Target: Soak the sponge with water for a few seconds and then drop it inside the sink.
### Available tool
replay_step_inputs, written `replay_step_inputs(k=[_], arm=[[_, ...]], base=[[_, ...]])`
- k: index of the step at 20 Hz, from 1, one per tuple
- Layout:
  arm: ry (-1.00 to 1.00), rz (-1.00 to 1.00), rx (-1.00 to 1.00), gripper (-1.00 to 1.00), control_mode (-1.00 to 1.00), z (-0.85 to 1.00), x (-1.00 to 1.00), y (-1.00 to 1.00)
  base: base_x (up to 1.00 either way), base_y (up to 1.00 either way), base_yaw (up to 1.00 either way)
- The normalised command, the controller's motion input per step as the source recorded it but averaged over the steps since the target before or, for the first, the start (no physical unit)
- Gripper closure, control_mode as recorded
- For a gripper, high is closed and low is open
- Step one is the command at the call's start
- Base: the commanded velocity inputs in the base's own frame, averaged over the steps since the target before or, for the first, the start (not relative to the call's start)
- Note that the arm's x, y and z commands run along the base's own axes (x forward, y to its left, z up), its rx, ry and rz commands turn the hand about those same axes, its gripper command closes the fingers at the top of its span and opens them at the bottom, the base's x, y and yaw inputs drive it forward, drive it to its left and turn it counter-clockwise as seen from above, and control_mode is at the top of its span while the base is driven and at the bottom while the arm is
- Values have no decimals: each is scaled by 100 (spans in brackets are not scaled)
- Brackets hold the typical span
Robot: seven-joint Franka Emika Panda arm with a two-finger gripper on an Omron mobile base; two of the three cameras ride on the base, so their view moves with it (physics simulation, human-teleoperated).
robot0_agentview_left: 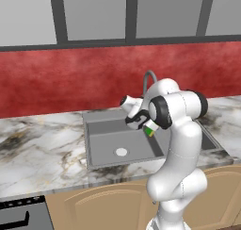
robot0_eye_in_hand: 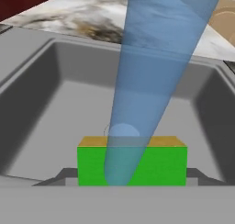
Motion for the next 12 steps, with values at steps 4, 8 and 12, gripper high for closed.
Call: replay_step_inputs(k=[4,8,12], arm=[[0,0,0,100,-100,0,0,-1],[0,0,0,100,-100,0,0,0],[0,0,0,100,-100,0,0,2]], base=[[0,0,0],[0,0,0],[0,0,0]])
